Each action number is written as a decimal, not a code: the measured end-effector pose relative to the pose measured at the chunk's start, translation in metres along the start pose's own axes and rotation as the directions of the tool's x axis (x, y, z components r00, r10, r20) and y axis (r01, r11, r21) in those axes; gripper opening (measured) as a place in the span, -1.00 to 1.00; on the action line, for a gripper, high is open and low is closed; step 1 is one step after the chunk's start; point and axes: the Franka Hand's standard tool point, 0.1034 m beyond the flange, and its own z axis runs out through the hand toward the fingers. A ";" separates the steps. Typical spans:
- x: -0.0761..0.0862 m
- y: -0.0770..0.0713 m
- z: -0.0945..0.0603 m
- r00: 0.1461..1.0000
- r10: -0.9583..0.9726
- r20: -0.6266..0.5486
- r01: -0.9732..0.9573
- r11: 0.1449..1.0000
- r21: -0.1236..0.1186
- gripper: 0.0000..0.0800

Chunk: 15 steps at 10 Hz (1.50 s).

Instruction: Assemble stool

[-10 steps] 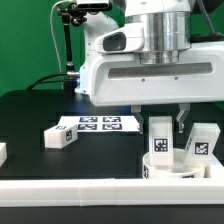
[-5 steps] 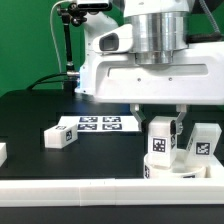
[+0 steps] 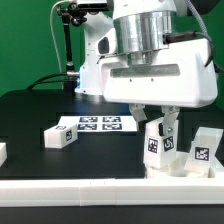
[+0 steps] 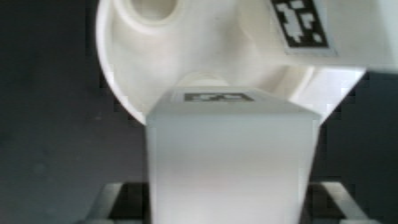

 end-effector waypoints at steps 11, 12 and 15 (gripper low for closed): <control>-0.005 -0.001 0.003 0.720 0.687 0.097 -0.691 0.723 0.011 -0.15; -0.007 -0.003 0.004 0.660 0.744 0.106 -0.749 0.663 0.010 -0.15; -0.011 -0.007 0.004 0.539 0.833 0.121 -0.839 0.543 -0.001 -0.15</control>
Offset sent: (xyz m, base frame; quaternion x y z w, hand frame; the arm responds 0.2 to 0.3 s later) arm -0.0047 -0.0037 -0.0068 -0.0147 0.0192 0.1127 0.9933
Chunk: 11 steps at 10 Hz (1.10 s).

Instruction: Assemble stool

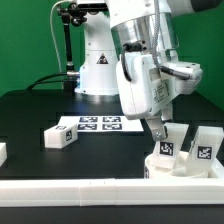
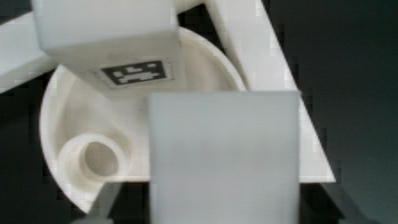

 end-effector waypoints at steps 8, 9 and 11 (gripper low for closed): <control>-0.006 -0.003 -0.014 0.934 -0.355 0.025 0.356 0.934 -0.027 0.62; -0.007 -0.001 -0.013 0.891 -0.453 0.022 0.454 0.890 -0.041 0.62; -0.011 -0.002 -0.015 0.727 -0.686 0.013 0.685 0.725 -0.068 0.62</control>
Offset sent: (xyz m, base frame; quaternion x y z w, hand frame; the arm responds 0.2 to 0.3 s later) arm 0.0016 -0.0033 0.0220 -0.0286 -0.0022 -0.0653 0.9975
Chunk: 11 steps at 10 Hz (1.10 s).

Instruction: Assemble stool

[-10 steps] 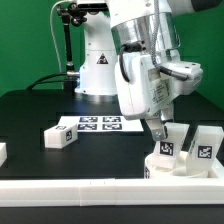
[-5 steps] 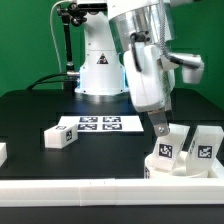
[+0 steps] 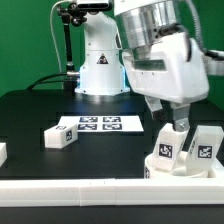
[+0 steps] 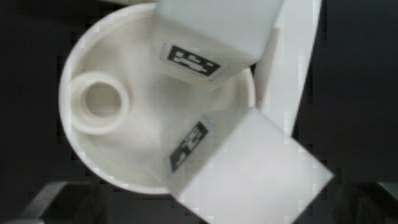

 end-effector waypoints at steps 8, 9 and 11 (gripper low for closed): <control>-0.003 -0.001 0.001 0.790 -0.613 -0.004 0.613 0.790 -0.024 0.62; -0.002 0.000 0.001 0.682 -0.732 -0.004 0.731 0.681 -0.043 0.62; -0.005 0.001 0.002 0.489 -0.872 0.008 0.870 0.487 -0.071 0.62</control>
Offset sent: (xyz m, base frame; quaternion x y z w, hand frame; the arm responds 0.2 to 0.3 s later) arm 0.0000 0.0000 0.0000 0.0000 0.0000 -0.1938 0.9810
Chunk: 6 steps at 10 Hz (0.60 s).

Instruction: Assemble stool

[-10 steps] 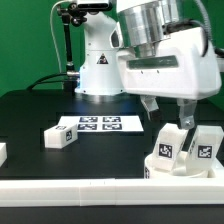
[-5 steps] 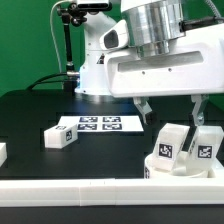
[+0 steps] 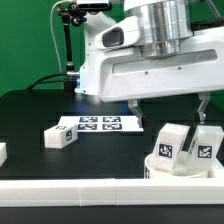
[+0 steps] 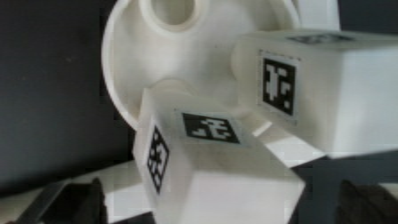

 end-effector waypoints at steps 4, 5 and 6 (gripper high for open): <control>0.001 0.002 0.000 0.957 -0.291 0.000 0.291 0.957 -0.016 0.62; 0.001 0.003 -0.001 0.938 -0.346 0.001 0.346 0.938 -0.017 0.62; 0.001 0.004 0.000 0.910 -0.415 0.005 0.415 0.910 -0.021 0.62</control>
Offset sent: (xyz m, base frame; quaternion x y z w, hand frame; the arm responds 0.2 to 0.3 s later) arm 0.0000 0.0000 0.0000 0.0000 0.0000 -0.1938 0.9810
